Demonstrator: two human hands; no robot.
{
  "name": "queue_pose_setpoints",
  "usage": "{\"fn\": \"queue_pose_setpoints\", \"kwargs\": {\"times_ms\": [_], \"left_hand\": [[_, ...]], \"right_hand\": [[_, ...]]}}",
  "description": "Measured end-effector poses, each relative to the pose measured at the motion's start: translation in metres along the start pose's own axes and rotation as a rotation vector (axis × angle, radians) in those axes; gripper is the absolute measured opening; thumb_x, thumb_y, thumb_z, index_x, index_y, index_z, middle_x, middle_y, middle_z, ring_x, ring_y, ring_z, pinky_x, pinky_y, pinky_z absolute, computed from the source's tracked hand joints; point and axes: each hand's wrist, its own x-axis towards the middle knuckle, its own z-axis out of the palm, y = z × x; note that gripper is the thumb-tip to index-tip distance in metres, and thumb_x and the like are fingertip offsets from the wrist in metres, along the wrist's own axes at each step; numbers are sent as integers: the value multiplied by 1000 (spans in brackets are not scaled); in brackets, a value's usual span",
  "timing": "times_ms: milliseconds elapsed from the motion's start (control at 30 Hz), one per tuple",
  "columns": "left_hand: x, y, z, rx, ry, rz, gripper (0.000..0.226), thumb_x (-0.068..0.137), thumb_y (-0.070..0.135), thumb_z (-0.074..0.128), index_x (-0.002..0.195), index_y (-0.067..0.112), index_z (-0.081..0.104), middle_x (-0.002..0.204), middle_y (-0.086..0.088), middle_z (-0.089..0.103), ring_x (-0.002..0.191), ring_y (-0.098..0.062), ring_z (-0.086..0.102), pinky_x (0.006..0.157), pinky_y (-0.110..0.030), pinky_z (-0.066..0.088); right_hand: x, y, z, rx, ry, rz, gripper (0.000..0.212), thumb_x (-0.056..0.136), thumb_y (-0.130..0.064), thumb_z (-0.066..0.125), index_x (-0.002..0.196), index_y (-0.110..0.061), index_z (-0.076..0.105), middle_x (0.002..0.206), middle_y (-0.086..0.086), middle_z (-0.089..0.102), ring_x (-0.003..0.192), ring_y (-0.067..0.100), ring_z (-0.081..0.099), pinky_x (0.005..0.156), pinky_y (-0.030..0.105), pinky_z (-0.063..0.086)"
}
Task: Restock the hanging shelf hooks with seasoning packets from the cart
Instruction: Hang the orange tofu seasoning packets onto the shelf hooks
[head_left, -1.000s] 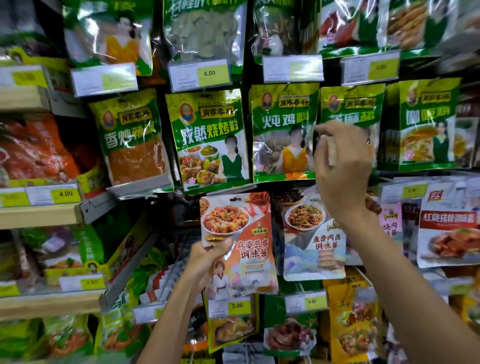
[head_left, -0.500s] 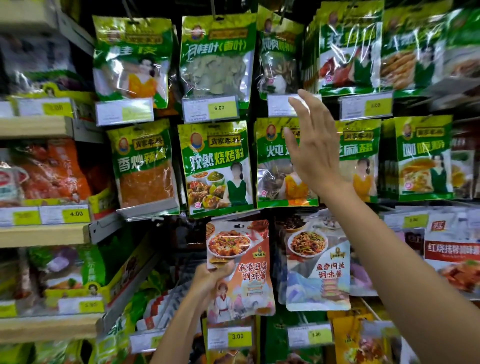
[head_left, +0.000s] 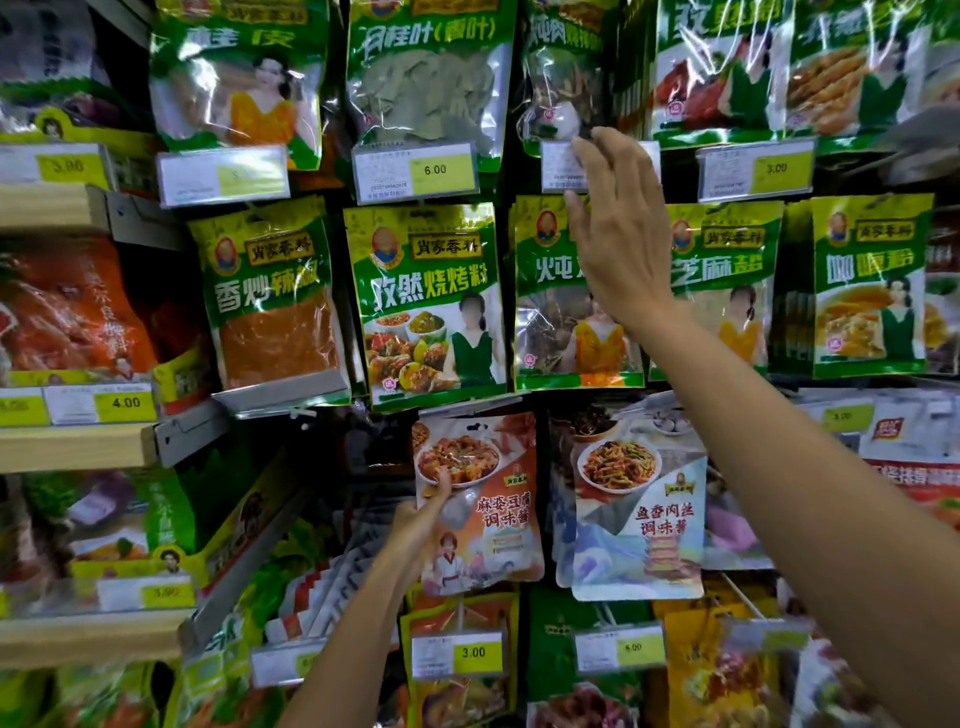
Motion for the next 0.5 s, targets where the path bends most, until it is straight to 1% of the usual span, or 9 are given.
{"fn": "queue_pose_setpoints", "kwargs": {"times_ms": [100, 200, 267, 300, 333, 367, 433, 467, 500], "left_hand": [[8, 1, 6, -38, 17, -7, 61, 58, 61, 72, 81, 6, 60, 46, 0, 31, 37, -18, 37, 43, -29, 34], [18, 3, 10, -23, 11, -19, 60, 59, 63, 70, 80, 7, 60, 51, -8, 47, 44, -22, 46, 47, -30, 39], [27, 4, 13, -18, 31, -6, 61, 66, 61, 69, 92, 6, 64, 77, -14, 58, 63, -30, 54, 55, -37, 43], [31, 5, 14, -26, 40, 4, 63, 71, 58, 68, 103, 3, 64, 90, -15, 60, 76, -15, 40, 60, -43, 46], [33, 6, 15, -30, 49, 16, 66, 75, 55, 68, 112, 0, 63, 98, -16, 61, 103, -50, 53, 64, -48, 46], [34, 8, 15, -31, 53, 22, 72, 74, 56, 67, 118, -2, 61, 103, -18, 62, 77, -38, 57, 65, -48, 45], [35, 12, 15, -23, 54, 14, 83, 72, 57, 68, 127, -4, 56, 113, -28, 61, 84, -44, 58, 67, -53, 46], [36, 13, 15, -9, 51, 8, 83, 74, 57, 67, 131, -2, 52, 117, -32, 58, 94, -48, 58, 74, -57, 48], [36, 14, 15, 13, 50, 3, 80, 75, 57, 67, 132, 3, 53, 117, -29, 60, 99, -45, 58, 79, -55, 49]], "right_hand": [[0, 1, 0, 5, 0, -1, 44, 102, -25, 33, 139, -4, 44, 143, 17, 43, 135, 29, 39, 114, 31, 27], [1, 2, -1, 2, 5, -6, 43, 102, -24, 34, 138, -3, 46, 142, 17, 44, 134, 29, 40, 113, 31, 29], [1, 2, -1, -4, -5, -9, 43, 102, -25, 33, 139, -4, 45, 143, 16, 43, 135, 28, 39, 113, 30, 28], [1, 1, -1, -5, -11, -10, 43, 102, -25, 33, 139, -4, 44, 143, 16, 43, 135, 27, 39, 113, 30, 28], [1, 1, -2, -5, -17, -9, 44, 102, -25, 33, 139, -5, 44, 144, 15, 42, 135, 27, 38, 113, 30, 27], [1, 1, -2, -6, -24, -7, 44, 103, -25, 32, 139, -5, 44, 144, 15, 42, 136, 27, 37, 114, 30, 27], [1, 0, -3, -9, -39, -2, 43, 103, -25, 32, 140, -6, 42, 146, 14, 40, 137, 26, 35, 114, 30, 26], [1, -1, -4, -11, -46, 0, 43, 103, -24, 32, 141, -6, 42, 146, 14, 39, 138, 26, 35, 114, 30, 26], [1, -1, -5, -12, -51, 1, 43, 103, -24, 31, 141, -6, 42, 146, 14, 39, 138, 25, 34, 114, 29, 26]]}}
